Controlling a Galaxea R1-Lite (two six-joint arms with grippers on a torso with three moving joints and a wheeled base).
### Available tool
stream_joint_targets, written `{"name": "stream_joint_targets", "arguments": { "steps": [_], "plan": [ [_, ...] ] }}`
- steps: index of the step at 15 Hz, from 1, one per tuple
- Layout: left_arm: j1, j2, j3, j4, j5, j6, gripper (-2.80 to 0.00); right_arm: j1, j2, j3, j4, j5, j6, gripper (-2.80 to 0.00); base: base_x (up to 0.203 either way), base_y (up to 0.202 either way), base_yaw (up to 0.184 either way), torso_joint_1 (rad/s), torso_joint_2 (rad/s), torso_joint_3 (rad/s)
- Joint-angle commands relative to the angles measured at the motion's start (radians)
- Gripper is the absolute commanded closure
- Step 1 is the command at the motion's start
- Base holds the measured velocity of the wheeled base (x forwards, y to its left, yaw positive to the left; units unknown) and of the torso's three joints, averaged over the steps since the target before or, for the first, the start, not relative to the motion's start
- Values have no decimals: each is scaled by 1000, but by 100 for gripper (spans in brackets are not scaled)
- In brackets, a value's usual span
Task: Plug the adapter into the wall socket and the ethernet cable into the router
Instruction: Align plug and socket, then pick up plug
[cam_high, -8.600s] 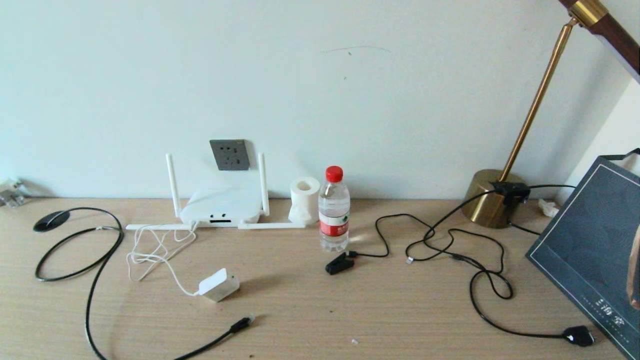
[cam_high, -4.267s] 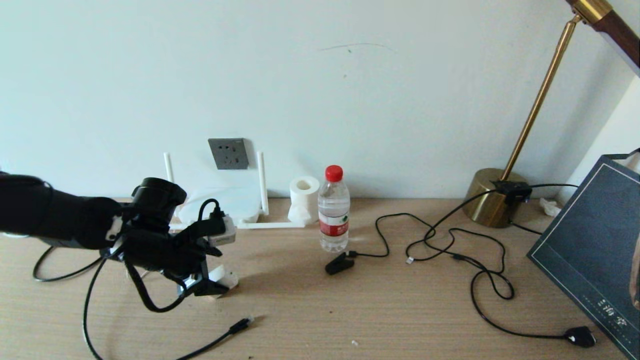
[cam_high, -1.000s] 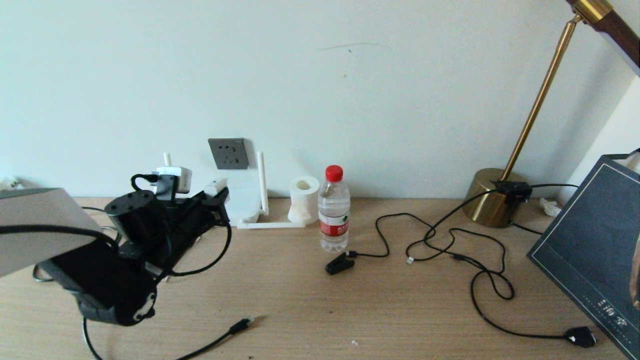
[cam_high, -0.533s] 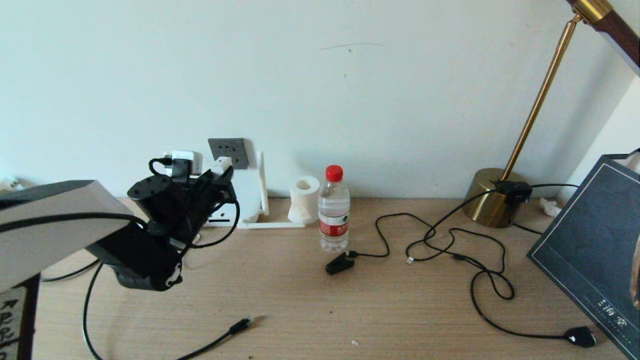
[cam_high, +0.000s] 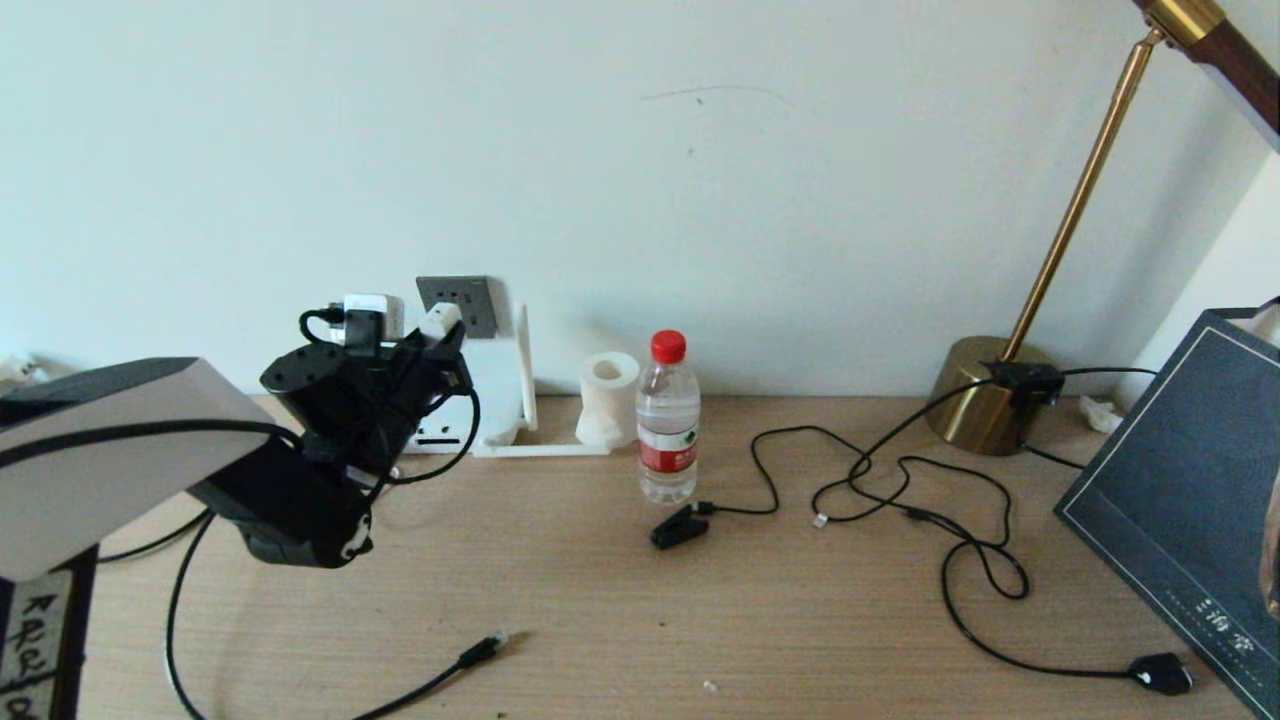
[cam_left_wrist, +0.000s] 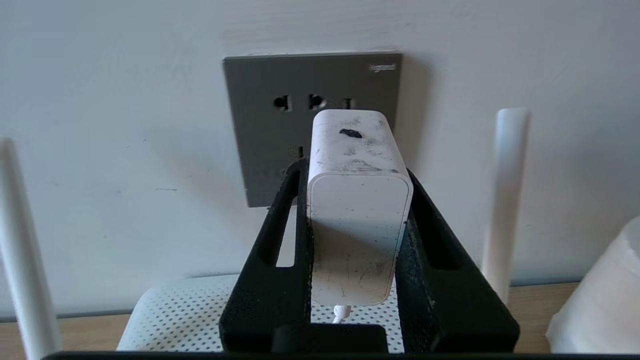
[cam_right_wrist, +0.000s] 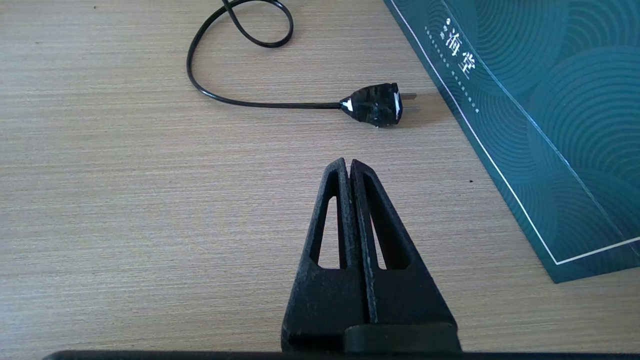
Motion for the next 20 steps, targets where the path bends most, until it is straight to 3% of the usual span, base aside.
{"name": "stream_joint_targets", "arguments": {
  "steps": [1,11,20],
  "plan": [
    [11,0,2,-8,19,0,0,0,1,0,0,0,0,0,0,0,0,0,0,0],
    [33,78,-93,-8,40,-3,0,0,1,0,0,0,0,0,0,0,0,0,0,0],
    [24,74,-96,-8,40,-3,0,0,1,0,0,0,0,0,0,0,0,0,0,0]
  ]
}}
